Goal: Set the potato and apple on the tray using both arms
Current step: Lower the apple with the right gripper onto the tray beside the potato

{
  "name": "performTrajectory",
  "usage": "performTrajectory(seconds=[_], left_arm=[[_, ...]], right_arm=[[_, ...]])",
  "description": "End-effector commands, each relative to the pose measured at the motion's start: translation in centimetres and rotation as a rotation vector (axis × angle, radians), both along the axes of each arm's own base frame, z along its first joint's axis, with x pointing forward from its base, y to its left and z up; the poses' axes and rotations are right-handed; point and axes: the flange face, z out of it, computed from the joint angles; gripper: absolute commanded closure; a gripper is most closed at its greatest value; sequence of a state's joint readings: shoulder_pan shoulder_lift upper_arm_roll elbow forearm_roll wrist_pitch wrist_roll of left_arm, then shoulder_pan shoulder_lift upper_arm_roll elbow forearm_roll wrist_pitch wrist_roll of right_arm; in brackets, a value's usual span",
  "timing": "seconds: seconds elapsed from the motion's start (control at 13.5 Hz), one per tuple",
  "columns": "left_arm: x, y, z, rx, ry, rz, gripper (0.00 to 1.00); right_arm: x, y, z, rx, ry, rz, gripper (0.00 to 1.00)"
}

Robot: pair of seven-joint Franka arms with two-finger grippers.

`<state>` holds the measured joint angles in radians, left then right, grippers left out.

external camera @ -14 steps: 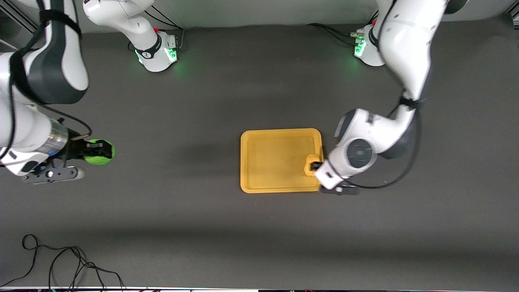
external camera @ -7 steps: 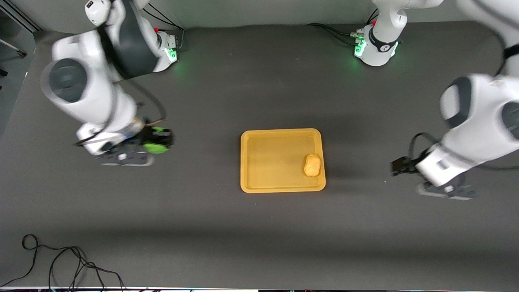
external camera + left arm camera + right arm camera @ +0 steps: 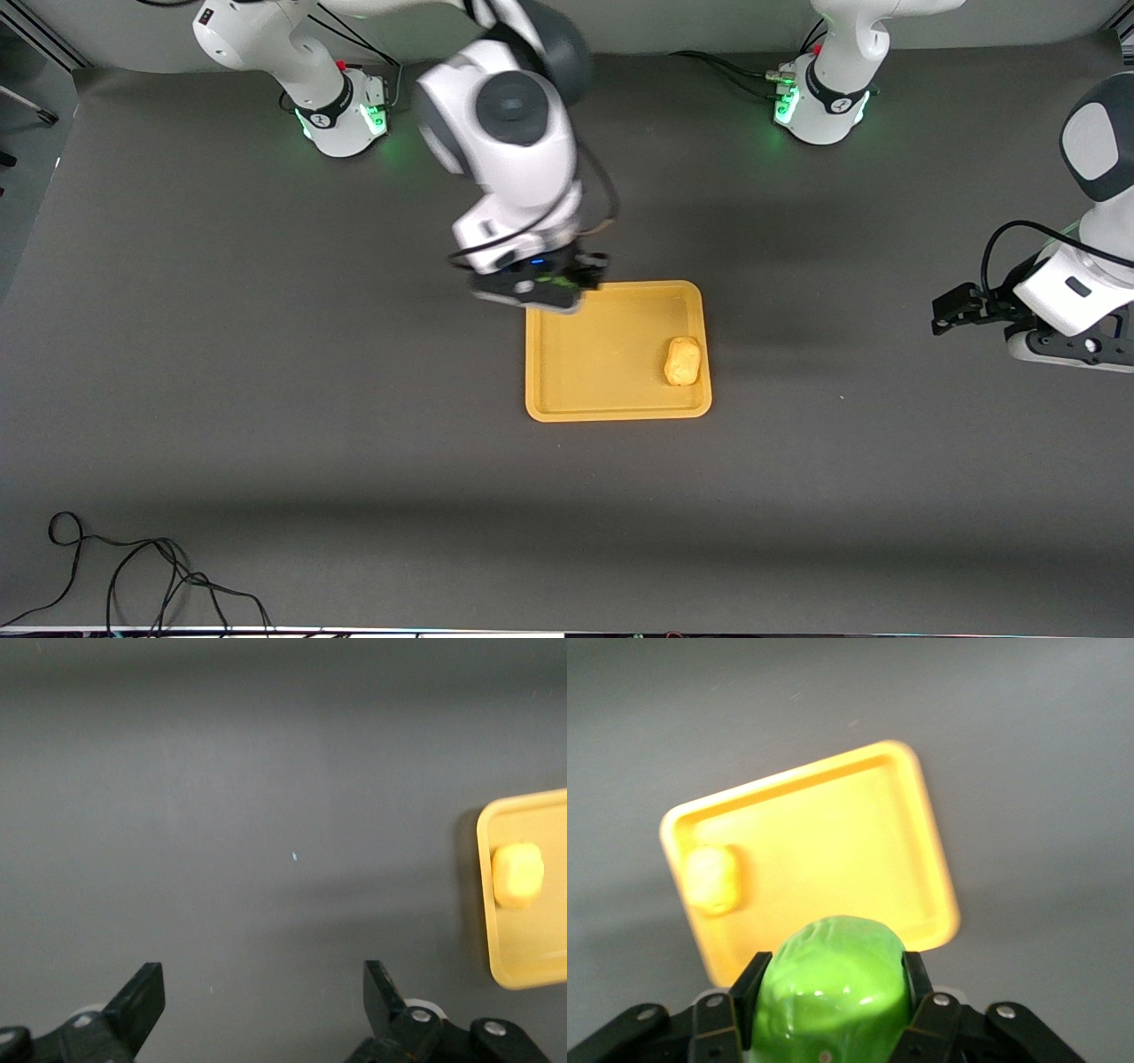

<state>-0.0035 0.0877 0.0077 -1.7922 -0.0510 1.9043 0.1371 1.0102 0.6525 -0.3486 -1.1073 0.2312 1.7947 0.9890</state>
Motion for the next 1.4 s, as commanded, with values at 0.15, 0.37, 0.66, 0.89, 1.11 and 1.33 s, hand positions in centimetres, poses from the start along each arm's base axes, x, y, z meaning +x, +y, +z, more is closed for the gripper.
performTrajectory(seconds=[0.15, 0.37, 0.66, 0.89, 1.11, 1.33], left_arm=[[-1.0, 1.0, 3.1, 0.018, 0.039, 0.018, 0.0], [-0.7, 0.8, 2.4, 0.019, 0.049, 0.008, 0.0], [-0.7, 0.9, 2.2, 0.026, 0.044, -0.003, 0.0], [-0.9, 0.5, 2.4, 0.057, 0.051, -0.03, 0.0], [-0.9, 0.1, 2.8, 0.057, 0.041, -0.031, 0.0], [-0.9, -0.1, 2.7, 0.059, 0.043, -0.022, 0.0]], right_arm=[[1.2, 4.6, -10.6, 0.028, -0.06, -0.04, 0.55], [1.5, 5.5, -18.2, 0.012, -0.101, -0.026, 0.55], [1.7, 5.2, -23.3, -0.021, -0.11, -0.017, 0.55], [2.1, 4.7, -24.8, -0.038, -0.116, -0.017, 0.52], [2.3, 4.3, -25.2, -0.039, -0.117, -0.022, 0.0], [2.3, 4.4, -16.8, -0.006, -0.108, -0.028, 0.0]])
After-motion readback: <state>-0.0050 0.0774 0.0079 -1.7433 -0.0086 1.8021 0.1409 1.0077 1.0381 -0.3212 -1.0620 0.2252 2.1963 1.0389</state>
